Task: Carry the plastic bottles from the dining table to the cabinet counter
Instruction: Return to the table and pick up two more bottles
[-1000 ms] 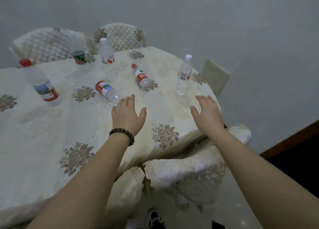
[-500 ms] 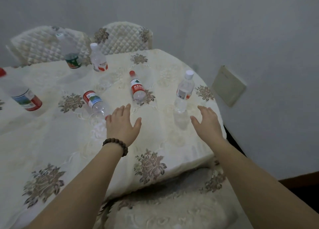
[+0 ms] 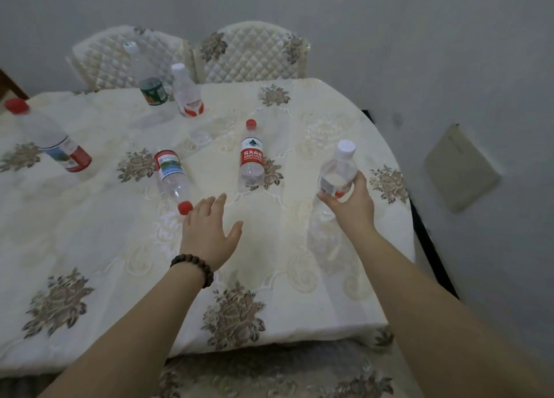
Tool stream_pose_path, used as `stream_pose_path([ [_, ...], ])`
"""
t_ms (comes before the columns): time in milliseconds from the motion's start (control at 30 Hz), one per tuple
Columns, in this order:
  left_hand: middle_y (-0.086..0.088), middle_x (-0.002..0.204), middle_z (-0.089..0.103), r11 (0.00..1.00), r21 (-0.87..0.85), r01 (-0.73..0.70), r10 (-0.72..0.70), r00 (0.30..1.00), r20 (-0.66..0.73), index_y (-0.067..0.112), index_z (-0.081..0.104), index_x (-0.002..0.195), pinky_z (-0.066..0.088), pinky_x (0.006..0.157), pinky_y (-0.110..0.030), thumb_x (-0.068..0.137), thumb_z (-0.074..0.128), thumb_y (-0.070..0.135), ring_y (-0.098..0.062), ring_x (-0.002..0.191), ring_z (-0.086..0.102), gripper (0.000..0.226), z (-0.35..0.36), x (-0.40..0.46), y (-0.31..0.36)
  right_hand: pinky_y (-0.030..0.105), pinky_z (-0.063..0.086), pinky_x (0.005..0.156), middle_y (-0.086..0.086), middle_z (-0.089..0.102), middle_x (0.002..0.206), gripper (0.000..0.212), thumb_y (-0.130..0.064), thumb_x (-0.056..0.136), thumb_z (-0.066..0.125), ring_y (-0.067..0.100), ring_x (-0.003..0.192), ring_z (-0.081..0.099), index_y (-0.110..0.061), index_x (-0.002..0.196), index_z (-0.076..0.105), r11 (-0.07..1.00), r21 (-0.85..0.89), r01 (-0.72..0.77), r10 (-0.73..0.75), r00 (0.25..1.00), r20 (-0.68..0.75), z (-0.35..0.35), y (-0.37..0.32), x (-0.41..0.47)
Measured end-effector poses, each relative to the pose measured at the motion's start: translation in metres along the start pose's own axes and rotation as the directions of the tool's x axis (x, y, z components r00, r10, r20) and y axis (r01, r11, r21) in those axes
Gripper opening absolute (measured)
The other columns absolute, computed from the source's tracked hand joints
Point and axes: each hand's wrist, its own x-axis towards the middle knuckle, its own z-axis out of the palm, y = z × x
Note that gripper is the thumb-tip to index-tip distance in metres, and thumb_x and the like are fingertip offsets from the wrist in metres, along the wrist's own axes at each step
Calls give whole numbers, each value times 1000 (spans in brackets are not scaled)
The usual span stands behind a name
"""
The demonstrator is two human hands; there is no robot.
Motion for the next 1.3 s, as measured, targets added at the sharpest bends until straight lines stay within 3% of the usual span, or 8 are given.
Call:
stream_pose_path([
  [67,-9,146,40,1000,-3,9,-9,1000,-3,14,32,146,28,112,-45,90,52,45,-26,137,32,67,-1,1,-5,26,38,75,1,58,107,64,-30,74,79,25,103,57,-13,125,45,1000,23,7,-7,1000,-13,4,0,3],
  [133,-10,145,41,1000,-18,13,-13,1000,-17,13,34,145,29,112,-45,90,53,43,-26,136,34,66,-4,1,-8,26,36,72,0,56,100,55,-29,76,78,25,97,58,-11,118,47,999,23,24,-23,999,-24,6,0,5],
  [467,-9,146,40,995,-93,-46,44,999,-24,13,35,145,34,108,-40,92,57,29,-27,132,37,59,-44,23,-68,32,50,81,-4,62,100,50,-34,72,80,16,94,60,-22,110,50,992,88,86,-88,996,15,27,-24,-24],
  [733,-8,151,34,985,-17,-170,170,966,192,19,30,148,33,108,-39,85,69,31,-26,135,35,76,-64,89,-161,34,52,83,-5,62,97,48,-36,72,80,14,93,60,-24,108,50,993,88,79,-79,997,-5,83,-67,-66],
  [867,-7,154,28,956,3,-294,278,907,316,19,27,149,27,113,-39,74,79,39,-26,140,28,94,-62,133,-193,26,50,80,-10,61,97,46,-34,73,79,6,92,60,-26,107,50,995,80,55,-53,998,-36,111,-86,-83],
  [1000,-3,155,25,895,24,-444,413,850,328,20,24,149,21,116,-39,64,83,45,-22,143,21,106,-56,170,-207,17,46,76,-18,61,100,47,-32,74,79,-5,94,58,-29,110,50,996,89,26,-21,998,-54,131,-96,-95],
  [1200,7,160,11,842,115,-527,435,791,431,30,15,151,3,117,-45,66,80,46,-16,148,-1,108,-29,201,-206,11,43,72,-13,61,106,53,-32,74,79,-6,96,57,-25,118,50,1000,28,1,1,998,-68,145,-100,-99],
  [1300,10,158,14,804,131,-580,490,771,407,37,16,149,-4,116,-51,65,77,51,-18,148,-2,105,-18,205,-206,8,42,72,-14,60,107,52,-28,75,79,-10,95,55,-26,117,49,1000,-3,2,-2,998,-63,151,-102,-102],
])
